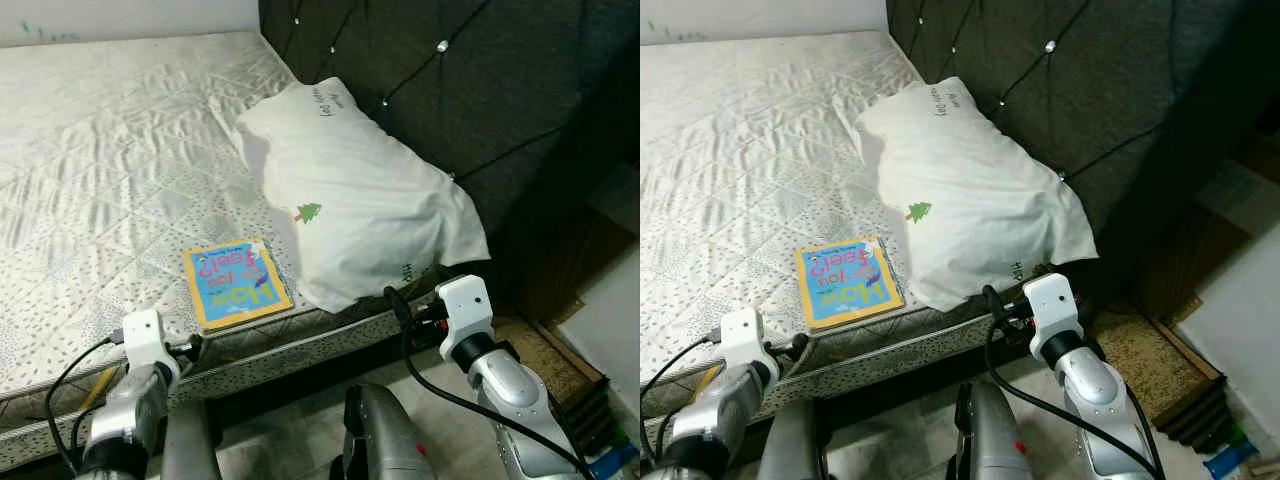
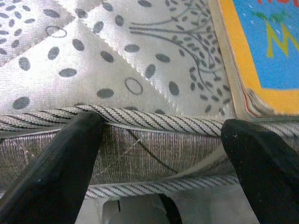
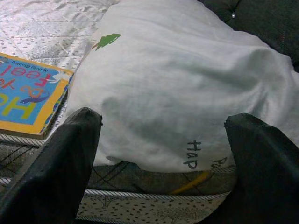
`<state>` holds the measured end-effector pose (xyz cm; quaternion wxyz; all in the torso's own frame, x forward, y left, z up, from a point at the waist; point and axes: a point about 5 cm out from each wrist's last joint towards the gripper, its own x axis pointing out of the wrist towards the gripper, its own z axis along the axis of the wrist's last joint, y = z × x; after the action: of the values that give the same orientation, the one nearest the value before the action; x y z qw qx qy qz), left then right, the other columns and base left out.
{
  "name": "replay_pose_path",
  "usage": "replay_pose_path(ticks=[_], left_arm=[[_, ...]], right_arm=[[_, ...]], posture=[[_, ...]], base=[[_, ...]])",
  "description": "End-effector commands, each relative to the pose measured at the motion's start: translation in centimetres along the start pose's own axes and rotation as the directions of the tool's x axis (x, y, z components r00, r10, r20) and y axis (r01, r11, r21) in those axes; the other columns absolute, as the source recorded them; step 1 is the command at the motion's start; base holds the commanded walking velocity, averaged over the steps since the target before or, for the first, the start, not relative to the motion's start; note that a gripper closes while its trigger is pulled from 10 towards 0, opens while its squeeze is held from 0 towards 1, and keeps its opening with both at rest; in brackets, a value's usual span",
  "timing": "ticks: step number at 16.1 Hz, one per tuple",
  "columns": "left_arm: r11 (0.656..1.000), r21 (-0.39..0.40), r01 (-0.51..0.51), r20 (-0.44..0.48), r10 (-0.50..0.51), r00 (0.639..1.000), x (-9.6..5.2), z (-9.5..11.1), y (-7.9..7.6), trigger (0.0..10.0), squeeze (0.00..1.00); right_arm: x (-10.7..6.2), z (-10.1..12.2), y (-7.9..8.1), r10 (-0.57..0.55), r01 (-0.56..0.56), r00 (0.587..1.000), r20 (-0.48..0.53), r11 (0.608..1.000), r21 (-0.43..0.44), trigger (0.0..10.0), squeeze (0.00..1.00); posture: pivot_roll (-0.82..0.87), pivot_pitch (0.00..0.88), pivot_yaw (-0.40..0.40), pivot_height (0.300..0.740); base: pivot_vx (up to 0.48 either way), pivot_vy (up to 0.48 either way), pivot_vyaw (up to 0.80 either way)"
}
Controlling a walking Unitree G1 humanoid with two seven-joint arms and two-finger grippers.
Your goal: Clean up the room
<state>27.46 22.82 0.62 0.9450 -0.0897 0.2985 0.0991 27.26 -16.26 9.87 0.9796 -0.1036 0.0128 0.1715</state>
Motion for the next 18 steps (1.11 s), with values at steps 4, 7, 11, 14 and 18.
replay_pose_path(ticks=[4,7,11,14,18], left_arm=[[0.995,0.068,0.071,0.02,-0.073,0.997,-0.4,0.4,-2.2,10.0,0.0],[0.998,0.06,0.028,0.046,-0.03,0.998,0.1,1.6,-1.4,10.0,0.0],[0.997,0.059,0.042,0.092,-0.048,0.995,-0.1,3.8,-2.1,10.0,0.0],[0.993,0.074,0.087,0.183,-0.1,0.978,-1.1,6.2,-3.5,10.0,0.0],[0.993,0.086,0.078,0.152,-0.091,0.984,-1.4,5.0,-3.3,10.0,0.0]], right_arm=[[0.5,0.4,0.3,0.02,-0.02,1.0,0.018,1.0,-0.008,10.0,0.0],[0.3,0.4,0.0,0.009,-0.009,1.0,0.017,1.0,-0.01,10.0,0.0],[0.0,0.2,-0.1,0.004,-0.004,1.0,0.012,1.0,-0.012,10.0,0.0],[0.3,0.3,0.1,0.008,-0.008,1.0,0.014,1.0,-0.012,10.0,0.0],[0.5,0.3,0.2,0.013,-0.013,1.0,0.016,1.0,-0.012,10.0,0.0]], posture=[[-0.05,0.085,-0.085,0.571],[-0.07,0.087,-0.082,0.571],[-0.07,0.088,-0.077,0.571],[-0.06,0.089,-0.079,0.571],[-0.05,0.091,-0.08,0.571]], base=[[0.0,0.0,0.0],[0.0,0.0,0.0],[0.0,0.0,0.0],[0.0,0.0,0.0],[0.0,0.0,0.0]])
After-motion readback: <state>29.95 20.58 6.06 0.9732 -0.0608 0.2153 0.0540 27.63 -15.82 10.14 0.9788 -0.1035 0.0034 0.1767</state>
